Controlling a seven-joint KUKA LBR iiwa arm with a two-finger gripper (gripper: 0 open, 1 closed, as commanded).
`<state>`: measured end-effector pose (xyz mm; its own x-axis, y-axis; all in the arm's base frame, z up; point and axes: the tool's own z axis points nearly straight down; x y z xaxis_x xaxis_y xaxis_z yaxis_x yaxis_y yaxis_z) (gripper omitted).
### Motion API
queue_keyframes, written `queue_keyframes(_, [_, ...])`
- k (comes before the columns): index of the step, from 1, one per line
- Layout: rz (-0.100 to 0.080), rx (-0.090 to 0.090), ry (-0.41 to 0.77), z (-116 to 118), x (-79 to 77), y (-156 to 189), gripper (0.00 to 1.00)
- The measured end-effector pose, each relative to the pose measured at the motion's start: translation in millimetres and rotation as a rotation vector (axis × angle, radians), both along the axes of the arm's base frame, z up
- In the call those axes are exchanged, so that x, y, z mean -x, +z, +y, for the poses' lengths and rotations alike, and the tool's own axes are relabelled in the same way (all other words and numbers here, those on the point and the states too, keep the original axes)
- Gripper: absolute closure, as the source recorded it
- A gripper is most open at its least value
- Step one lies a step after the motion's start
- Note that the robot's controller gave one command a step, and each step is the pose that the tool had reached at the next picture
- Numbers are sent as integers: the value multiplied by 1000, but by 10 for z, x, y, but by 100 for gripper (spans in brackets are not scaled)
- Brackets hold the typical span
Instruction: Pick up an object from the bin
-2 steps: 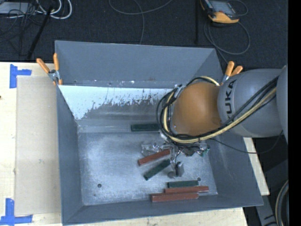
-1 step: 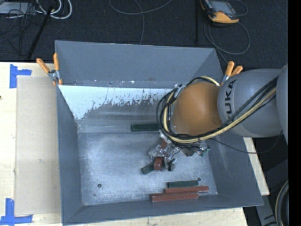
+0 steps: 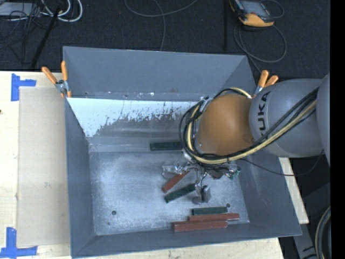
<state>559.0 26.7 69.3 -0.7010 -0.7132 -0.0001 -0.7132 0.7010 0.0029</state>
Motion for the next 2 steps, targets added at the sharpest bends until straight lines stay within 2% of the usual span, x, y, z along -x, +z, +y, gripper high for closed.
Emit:
queue_keyframes(1, [0,0,-1,0,1,-1,100])
queue_keyframes(2, [-12,1,2,98,135,2412,100])
